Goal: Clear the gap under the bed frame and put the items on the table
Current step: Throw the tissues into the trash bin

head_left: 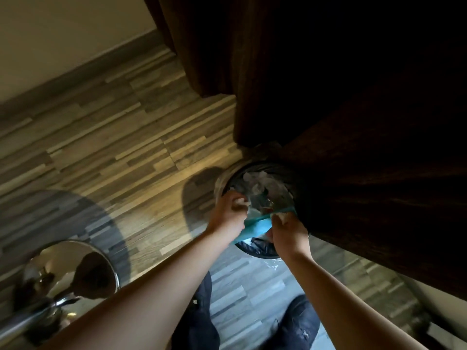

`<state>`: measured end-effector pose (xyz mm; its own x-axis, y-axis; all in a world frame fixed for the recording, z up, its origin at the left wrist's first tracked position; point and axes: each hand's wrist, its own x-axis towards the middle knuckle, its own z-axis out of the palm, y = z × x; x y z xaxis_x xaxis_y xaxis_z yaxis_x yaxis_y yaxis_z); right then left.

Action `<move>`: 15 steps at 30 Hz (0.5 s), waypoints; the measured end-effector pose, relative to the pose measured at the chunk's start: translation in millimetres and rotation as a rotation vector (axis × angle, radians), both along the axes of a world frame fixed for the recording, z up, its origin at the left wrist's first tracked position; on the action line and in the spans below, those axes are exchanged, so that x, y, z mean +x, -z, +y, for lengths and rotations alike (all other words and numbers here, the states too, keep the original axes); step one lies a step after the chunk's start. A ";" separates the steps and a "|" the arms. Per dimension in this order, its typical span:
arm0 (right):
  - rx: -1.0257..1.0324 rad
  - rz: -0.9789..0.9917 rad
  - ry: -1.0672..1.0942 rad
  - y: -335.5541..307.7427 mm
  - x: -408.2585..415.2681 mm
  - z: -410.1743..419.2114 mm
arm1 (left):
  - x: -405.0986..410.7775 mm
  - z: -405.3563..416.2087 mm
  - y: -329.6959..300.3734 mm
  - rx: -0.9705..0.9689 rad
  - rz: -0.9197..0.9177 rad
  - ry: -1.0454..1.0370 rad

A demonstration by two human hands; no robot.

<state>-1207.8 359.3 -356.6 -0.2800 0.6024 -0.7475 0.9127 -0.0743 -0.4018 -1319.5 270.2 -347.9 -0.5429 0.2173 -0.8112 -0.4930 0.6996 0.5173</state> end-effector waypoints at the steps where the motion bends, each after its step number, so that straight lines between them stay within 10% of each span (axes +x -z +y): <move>1: 0.007 -0.013 -0.014 2.9 -2.4 3.3 | 1.4 1.9 2.9 -0.023 0.138 0.165; 15: -0.017 -0.090 -0.171 32.9 -4.5 18.9 | 13.1 29.1 25.4 -0.011 0.086 0.278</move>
<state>-1212.3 378.3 -389.4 -0.3088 0.5392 -0.7835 0.9448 0.0788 -0.3181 -1306.3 299.3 -373.3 -0.5308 0.3588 -0.7678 -0.2360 0.8076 0.5405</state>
